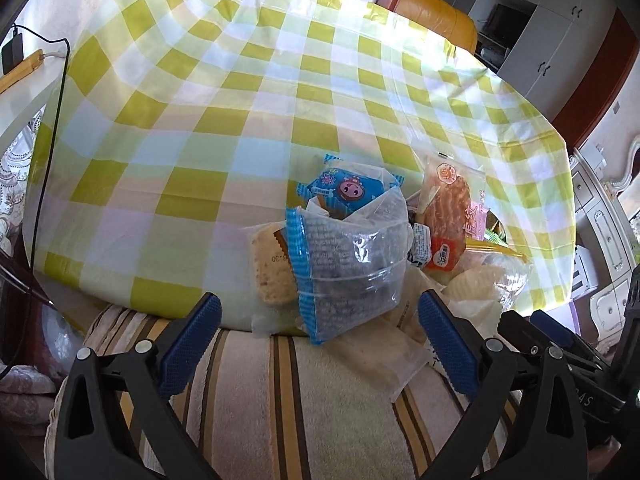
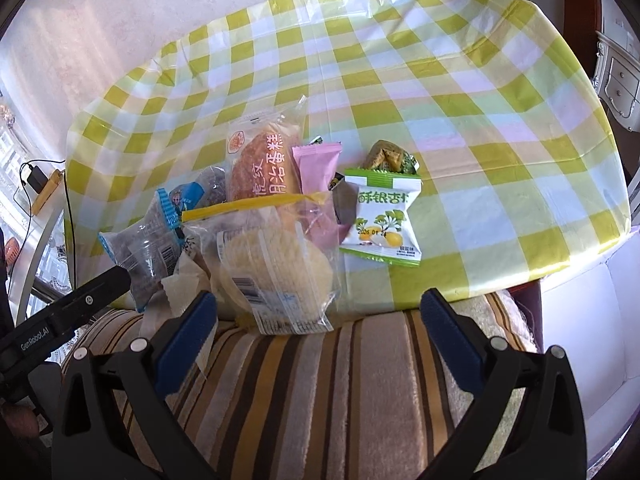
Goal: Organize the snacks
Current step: 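Grasp the blue-edged clear bag with left tool while right tool grasps the round bun bag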
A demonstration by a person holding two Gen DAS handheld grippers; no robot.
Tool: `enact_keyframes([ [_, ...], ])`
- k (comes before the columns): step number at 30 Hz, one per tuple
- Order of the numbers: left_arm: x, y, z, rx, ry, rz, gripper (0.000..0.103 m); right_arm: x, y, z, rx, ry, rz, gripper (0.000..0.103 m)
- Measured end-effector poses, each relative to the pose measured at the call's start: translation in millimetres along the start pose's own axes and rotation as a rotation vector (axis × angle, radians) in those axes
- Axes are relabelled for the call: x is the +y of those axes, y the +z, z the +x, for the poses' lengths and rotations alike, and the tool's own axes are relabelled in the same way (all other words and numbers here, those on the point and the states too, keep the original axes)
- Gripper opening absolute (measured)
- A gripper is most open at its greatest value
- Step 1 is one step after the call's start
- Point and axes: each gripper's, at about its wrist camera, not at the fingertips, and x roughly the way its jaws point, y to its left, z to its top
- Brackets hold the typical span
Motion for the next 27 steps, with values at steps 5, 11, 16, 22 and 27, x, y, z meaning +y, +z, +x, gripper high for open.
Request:
enact_keyframes([
  [5,-1,9,9,0.009,-0.009,-0.017,0.090,15,10,11,0.014,-0.023,-0.076,0.102],
  [11,-2,13,20,0.031,-0.024,-0.034,0.085,23,18,22,0.020,-0.044,-0.117,0.101],
  [16,-8,14,27,0.040,-0.031,-0.018,0.069,26,22,31,0.036,-0.029,-0.130,0.090],
  [22,-11,11,28,0.036,-0.026,-0.005,0.052,29,19,34,0.049,-0.001,-0.142,0.070],
  [27,-12,9,23,0.022,-0.029,-0.004,0.045,30,17,30,0.041,0.008,-0.145,0.061],
])
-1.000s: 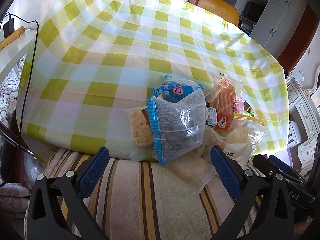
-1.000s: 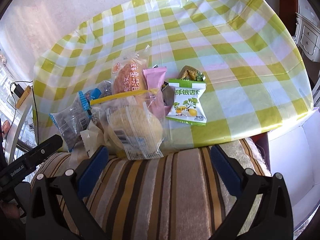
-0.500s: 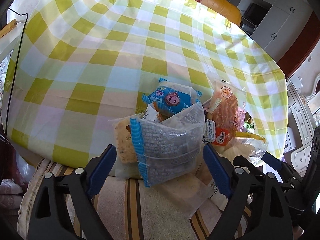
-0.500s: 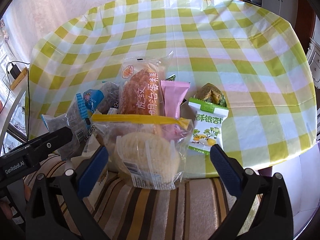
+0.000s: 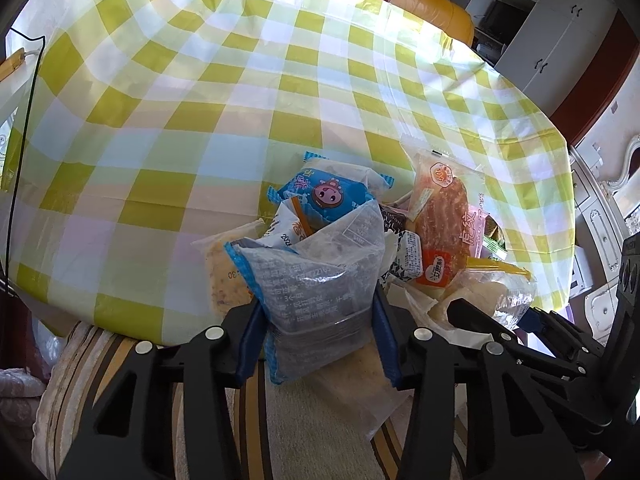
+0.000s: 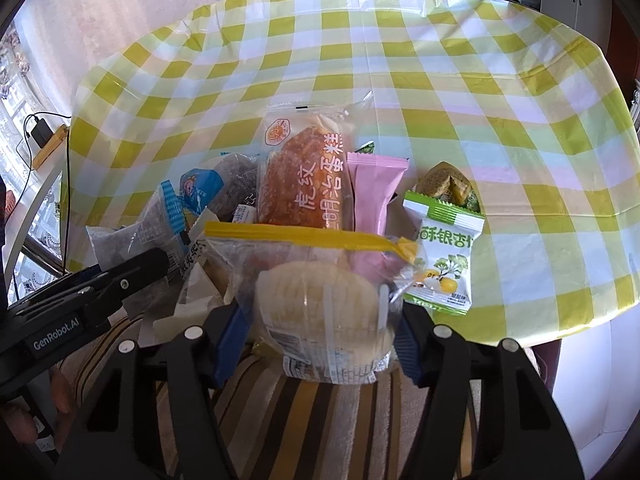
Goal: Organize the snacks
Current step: 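Grasp the blue-edged clear bag with left tool while right tool grasps the round bun bag, then carry both bags over the white box and open both tools to drop them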
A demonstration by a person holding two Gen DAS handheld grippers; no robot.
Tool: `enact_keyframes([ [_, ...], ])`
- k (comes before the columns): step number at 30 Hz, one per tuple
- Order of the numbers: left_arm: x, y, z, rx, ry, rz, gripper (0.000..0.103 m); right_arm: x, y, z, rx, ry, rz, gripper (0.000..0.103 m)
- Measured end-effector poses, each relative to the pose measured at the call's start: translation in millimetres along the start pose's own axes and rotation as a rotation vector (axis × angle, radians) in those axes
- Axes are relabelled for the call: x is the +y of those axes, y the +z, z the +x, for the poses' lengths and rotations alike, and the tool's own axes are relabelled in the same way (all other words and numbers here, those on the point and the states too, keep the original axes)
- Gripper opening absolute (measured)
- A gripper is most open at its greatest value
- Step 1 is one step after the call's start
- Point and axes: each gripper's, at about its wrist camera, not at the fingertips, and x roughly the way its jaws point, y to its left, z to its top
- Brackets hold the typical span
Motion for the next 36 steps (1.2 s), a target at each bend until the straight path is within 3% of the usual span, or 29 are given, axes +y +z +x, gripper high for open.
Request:
enact_keyframes([
  [6,1,-2,-14,-0.048,-0.016,-0.010,0.039,-5,-3,-15,-0.052,0.012,0.022,0.059],
  [24,-3,-2,-53,-0.178,-0.030,-0.020,0.038,-41,-8,-60,-0.159,0.051,0.126,0.058],
  [30,-31,3,-57,-0.184,-0.069,0.049,0.038,-74,-11,-75,-0.184,0.031,0.199,0.057],
  [36,-87,6,-51,-0.156,-0.186,0.170,0.039,-125,-18,-97,-0.223,-0.052,0.298,0.057],
])
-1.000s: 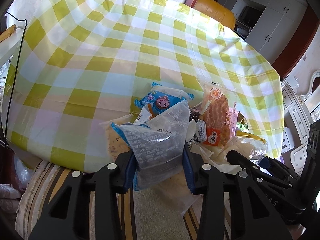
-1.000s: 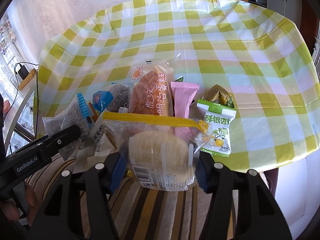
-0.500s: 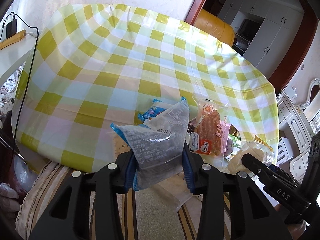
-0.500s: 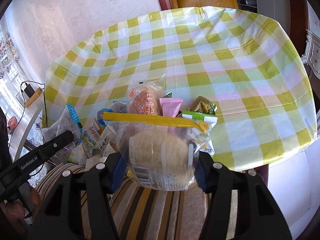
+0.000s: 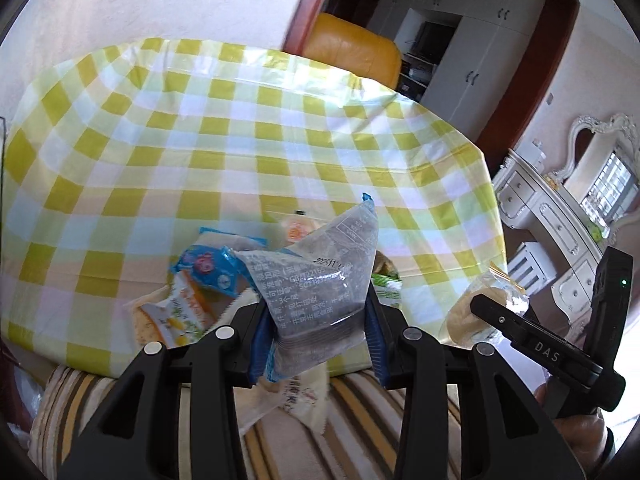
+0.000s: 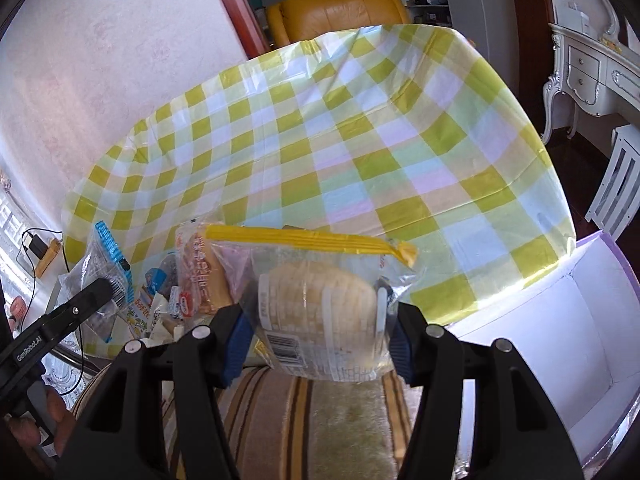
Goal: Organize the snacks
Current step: 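Carry both bags over the white box and open both tools to drop them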
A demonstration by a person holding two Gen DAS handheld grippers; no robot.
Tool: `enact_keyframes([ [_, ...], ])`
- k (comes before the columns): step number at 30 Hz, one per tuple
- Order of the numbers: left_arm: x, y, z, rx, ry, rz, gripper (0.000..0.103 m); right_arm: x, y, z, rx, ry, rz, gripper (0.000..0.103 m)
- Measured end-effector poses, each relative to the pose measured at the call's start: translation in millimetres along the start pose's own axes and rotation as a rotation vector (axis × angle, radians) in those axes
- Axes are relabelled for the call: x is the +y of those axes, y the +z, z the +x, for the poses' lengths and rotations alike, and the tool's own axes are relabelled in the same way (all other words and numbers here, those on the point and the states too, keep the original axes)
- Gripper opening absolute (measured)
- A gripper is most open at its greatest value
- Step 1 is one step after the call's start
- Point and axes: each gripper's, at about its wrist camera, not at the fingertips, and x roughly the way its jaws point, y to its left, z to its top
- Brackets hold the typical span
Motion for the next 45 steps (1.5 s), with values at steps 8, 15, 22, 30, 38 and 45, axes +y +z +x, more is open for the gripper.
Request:
enact_keyframes([
  [8,-90,-5,60,0.199,-0.243,0.122,0.039,-89,0,-13,-0.007,-0.174,0.154,0.057],
  [15,-162,-34,120,0.423,-0.355,0.199,0.039,-158,-20,-12,0.043,-0.315,0.288,0.058],
  [22,-217,-75,168,0.620,-0.358,0.298,0.039,-202,-45,-4,0.095,-0.393,0.364,0.058],
  [30,-236,-91,195,0.705,-0.324,0.355,0.042,-222,-67,7,0.176,-0.448,0.419,0.059],
  [38,-235,-89,187,0.663,-0.341,0.340,0.079,-216,-67,8,0.182,-0.485,0.415,0.077],
  [45,-205,-66,154,0.518,-0.325,0.252,0.081,-194,-47,-11,0.095,-0.478,0.378,0.077],
])
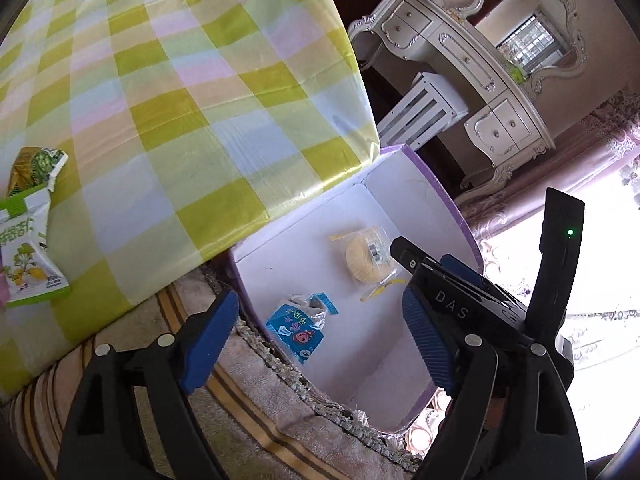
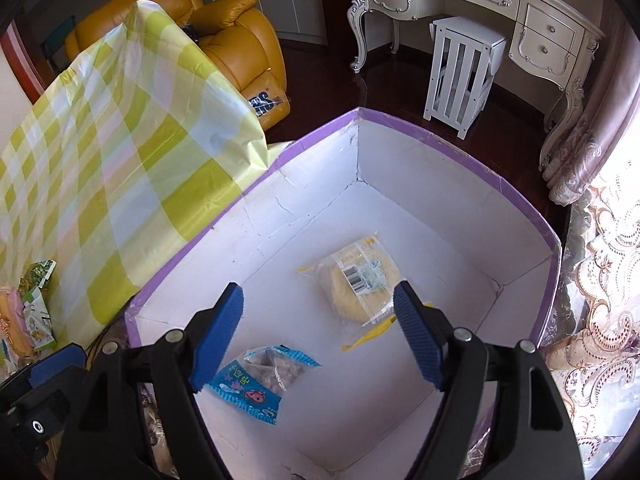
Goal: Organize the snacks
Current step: 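Carry both bags over the white box and open both tools to drop them, then return to the pile and grasp the sliced bread pack with left tool while right grasps green biscuit packet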
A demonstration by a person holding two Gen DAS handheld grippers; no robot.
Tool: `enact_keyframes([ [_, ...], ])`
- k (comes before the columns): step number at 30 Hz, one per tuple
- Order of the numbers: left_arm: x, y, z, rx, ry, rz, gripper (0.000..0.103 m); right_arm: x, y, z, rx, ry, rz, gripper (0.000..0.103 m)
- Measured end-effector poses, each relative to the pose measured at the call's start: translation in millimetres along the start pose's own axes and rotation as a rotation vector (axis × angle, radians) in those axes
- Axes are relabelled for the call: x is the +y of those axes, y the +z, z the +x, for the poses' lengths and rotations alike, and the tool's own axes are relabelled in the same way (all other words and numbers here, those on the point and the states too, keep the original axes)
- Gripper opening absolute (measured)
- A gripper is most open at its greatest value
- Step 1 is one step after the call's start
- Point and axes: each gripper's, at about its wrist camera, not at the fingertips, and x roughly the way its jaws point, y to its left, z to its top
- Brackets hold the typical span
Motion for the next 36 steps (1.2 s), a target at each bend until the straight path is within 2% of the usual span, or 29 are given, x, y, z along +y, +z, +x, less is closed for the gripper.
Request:
enact_keyframes([
  [3,9,-6,-27,-0.069,0.065,0.025,0.083,22,4,-18,-0.057,0.005,-0.082,0.078],
  [5,17,-10,-50,-0.132,0.136,0.034,0.083,42,6,-31,-0.104,0.002,-0.166,0.078],
  [7,32,-18,-73,-0.183,0.161,0.021,0.083,63,7,-43,-0.152,-0.011,-0.249,0.078],
  [10,59,-34,-108,-0.265,0.175,-0.039,0.082,89,6,-60,-0.216,-0.020,-0.360,0.078],
  [13,87,-55,-141,-0.341,0.252,-0.096,0.080,112,3,-71,-0.261,-0.028,-0.460,0.078],
  [18,139,-95,-183,-0.409,0.333,-0.246,0.069,144,-1,-78,-0.305,-0.047,-0.589,0.079],
  [22,171,-125,-204,-0.420,0.356,-0.361,0.069,152,8,-75,-0.235,0.032,-0.520,0.081],
  [27,196,-149,-217,-0.424,0.349,-0.454,0.069,179,-7,-69,-0.158,0.141,-0.512,0.081],
  [31,214,-157,-219,-0.427,0.327,-0.525,0.064,206,-30,-62,-0.096,0.230,-0.537,0.081],
  [36,236,-154,-220,-0.426,0.333,-0.599,0.061,227,-44,-53,-0.049,0.269,-0.535,0.081],
])
